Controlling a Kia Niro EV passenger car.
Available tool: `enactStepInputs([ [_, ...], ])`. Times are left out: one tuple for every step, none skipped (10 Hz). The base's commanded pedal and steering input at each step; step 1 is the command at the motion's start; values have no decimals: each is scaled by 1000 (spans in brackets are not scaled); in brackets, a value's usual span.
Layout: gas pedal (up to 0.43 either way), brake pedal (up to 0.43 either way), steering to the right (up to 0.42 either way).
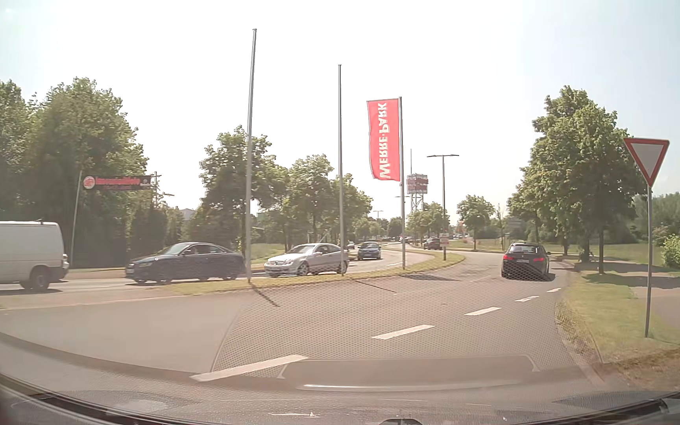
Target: Follow the waypoints while adhering to traffic rules and regulations
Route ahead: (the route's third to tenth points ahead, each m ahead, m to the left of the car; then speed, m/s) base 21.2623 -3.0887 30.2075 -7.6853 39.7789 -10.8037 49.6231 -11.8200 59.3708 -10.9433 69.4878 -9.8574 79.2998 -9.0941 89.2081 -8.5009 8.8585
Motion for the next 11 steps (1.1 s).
enactStepInputs([
  [287, 0, 190],
  [287, 0, 190],
  [287, 0, 190],
  [287, 0, 190],
  [287, 0, 186],
  [287, 0, 178],
  [287, 0, 167],
  [287, 0, 156],
  [287, 0, 136],
  [287, 0, 113],
  [287, 0, 89],
])
